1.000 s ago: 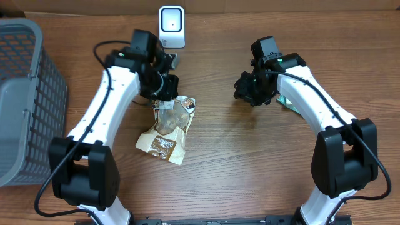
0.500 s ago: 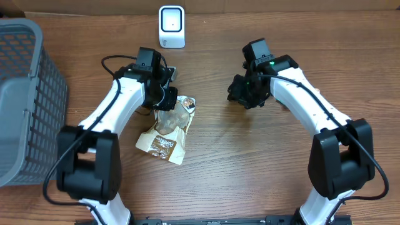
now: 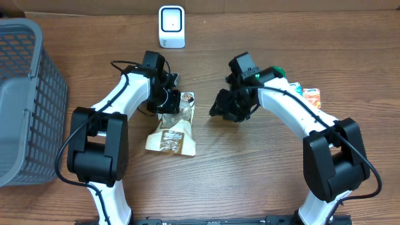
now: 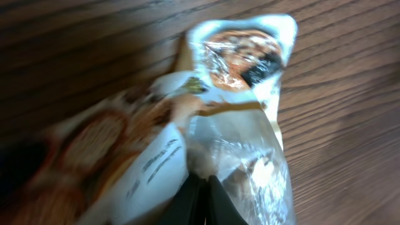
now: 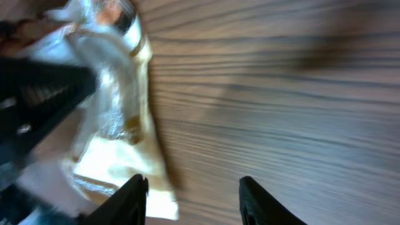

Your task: Scan the item barcode

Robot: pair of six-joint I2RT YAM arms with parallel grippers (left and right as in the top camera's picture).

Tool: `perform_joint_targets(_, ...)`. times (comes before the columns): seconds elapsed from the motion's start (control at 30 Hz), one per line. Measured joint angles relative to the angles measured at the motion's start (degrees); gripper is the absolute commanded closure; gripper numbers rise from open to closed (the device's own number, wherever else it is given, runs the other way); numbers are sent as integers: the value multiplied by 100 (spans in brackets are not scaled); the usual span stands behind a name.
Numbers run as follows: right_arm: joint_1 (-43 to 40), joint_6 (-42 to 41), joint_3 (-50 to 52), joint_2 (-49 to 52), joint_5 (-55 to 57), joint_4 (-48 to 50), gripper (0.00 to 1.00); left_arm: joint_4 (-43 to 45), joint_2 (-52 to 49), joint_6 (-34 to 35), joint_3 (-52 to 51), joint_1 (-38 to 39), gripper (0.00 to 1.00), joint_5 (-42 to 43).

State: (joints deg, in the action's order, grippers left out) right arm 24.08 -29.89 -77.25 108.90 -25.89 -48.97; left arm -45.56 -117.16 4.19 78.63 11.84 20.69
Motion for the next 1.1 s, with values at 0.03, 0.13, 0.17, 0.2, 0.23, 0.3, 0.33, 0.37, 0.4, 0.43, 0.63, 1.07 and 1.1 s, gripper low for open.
perform_joint_targets(0.03, 2, 13, 111, 0, -138, 153, 51, 0, -33, 2, 20, 0, 96, 57)
perform_joint_targets(0.13, 33, -17, 590, 2, -680, 907, 47, 2, -90, 17, 46, -11, 96, 177)
perform_joint_targets(0.17, 44, -31, 715, 7, -802, 1097, 47, 4, -96, 17, 46, -22, 96, 195)
perform_joint_targets(0.2, 61, -72, 841, 17, -920, 1327, 46, 4, -101, 17, 46, -28, 96, 223)
perform_joint_targets(0.23, 79, -107, 953, 37, -1023, 1521, 46, 4, -105, 17, 46, -35, 96, 236)
perform_joint_targets(0.3, 114, -210, 1106, 94, -1163, 1860, 44, 4, -116, 17, 46, -37, 96, 269)
perform_joint_targets(0.33, 122, -271, 1158, 133, -1220, 2022, 42, 4, -116, 17, 46, -37, 96, 273)
perform_joint_targets(0.37, 142, -341, 1217, 177, -1276, 2218, 41, 7, -116, 17, 46, -39, 96, 278)
perform_joint_targets(0.4, 155, -387, 1261, 219, -1318, 2363, 38, 4, -116, 17, 46, -50, 96, 280)
perform_joint_targets(0.43, 175, -431, 1303, 264, -1379, 2524, 36, 4, -116, 17, 46, -55, 96, 284)
perform_joint_targets(0.63, 544, -787, 1362, 610, -1668, 3296, 35, 7, -127, 17, 46, -70, 96, 337)
perform_joint_targets(1.07, 949, -1480, 1368, 892, -1869, 4092, 70, -20, -153, 37, 46, -144, 96, 457)
perform_joint_targets(1.1, 955, -1488, 1368, 892, -1858, 4111, 75, -31, -155, 39, 52, -149, 96, 470)
